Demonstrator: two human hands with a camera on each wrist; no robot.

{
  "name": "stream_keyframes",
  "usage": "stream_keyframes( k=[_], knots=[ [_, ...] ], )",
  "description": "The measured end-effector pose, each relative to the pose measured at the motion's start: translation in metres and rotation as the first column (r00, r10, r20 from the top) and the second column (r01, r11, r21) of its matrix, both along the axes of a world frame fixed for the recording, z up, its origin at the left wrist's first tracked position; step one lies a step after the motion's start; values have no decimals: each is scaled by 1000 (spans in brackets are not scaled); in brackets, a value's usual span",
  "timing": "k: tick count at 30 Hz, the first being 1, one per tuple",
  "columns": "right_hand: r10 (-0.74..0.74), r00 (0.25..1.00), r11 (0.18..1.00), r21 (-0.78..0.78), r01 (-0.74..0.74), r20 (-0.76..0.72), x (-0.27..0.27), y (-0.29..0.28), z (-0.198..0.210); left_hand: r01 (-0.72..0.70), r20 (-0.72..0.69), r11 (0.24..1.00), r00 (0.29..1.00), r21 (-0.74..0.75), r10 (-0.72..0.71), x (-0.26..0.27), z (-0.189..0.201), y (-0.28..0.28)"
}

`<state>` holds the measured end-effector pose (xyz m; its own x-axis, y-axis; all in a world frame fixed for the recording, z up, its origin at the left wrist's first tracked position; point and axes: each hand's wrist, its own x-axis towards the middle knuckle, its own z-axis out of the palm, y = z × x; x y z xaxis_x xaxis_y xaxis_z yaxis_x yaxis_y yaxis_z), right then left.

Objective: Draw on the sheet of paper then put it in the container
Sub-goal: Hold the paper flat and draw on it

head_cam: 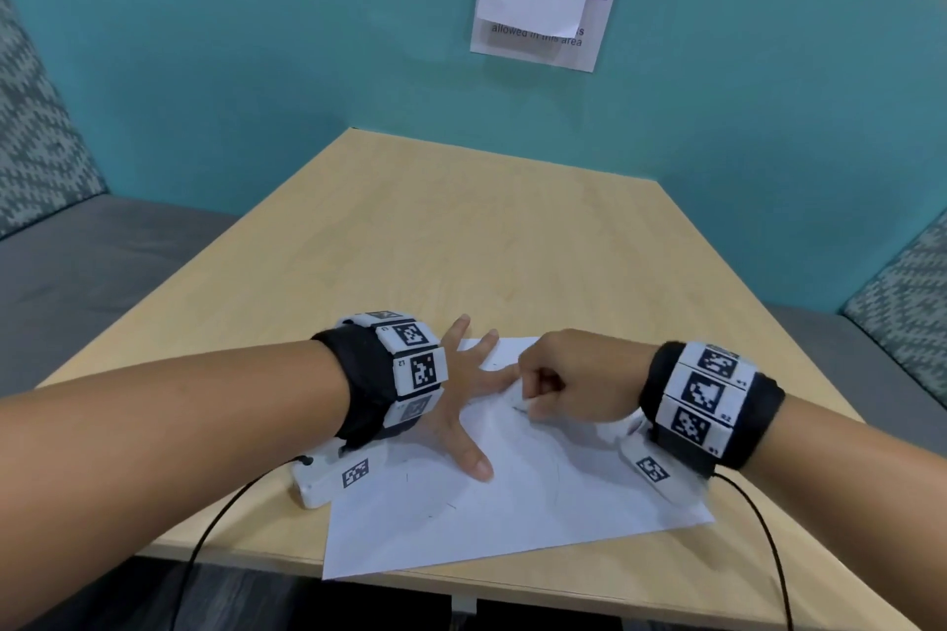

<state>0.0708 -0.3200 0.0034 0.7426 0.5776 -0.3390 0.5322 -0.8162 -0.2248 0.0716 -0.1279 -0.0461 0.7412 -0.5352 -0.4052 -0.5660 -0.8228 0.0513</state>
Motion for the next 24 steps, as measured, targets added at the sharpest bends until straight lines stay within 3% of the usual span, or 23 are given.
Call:
stream_keyframes(
  k=[4, 9, 13, 17, 22, 24],
  knots=[
    [135, 986, 990, 41, -132, -95, -25, 12, -6, 10, 11, 1000, 1000, 25, -11, 1, 1, 1],
    [-9, 1000, 1000, 25, 9, 6, -2, -4, 2, -6, 22, 999, 1000, 33, 5, 2, -1, 0],
    [99, 990, 995, 39, -96, -99, -22, 6, -6, 13, 22, 999, 1000, 33, -13, 3, -1, 2],
    [-17, 1000, 1000, 13, 17, 18, 8, -7, 1, -8, 19, 999, 1000, 44, 7, 2, -1, 1],
    [100, 992, 995, 23, -99, -80, -17, 4, -7, 4, 18, 999, 1000, 50, -5, 5, -3, 1],
    [62, 998, 998, 1, -62, -25, -4, -1, -3, 4, 16, 999, 1000, 52, -5, 5, -3, 1]
  ],
)
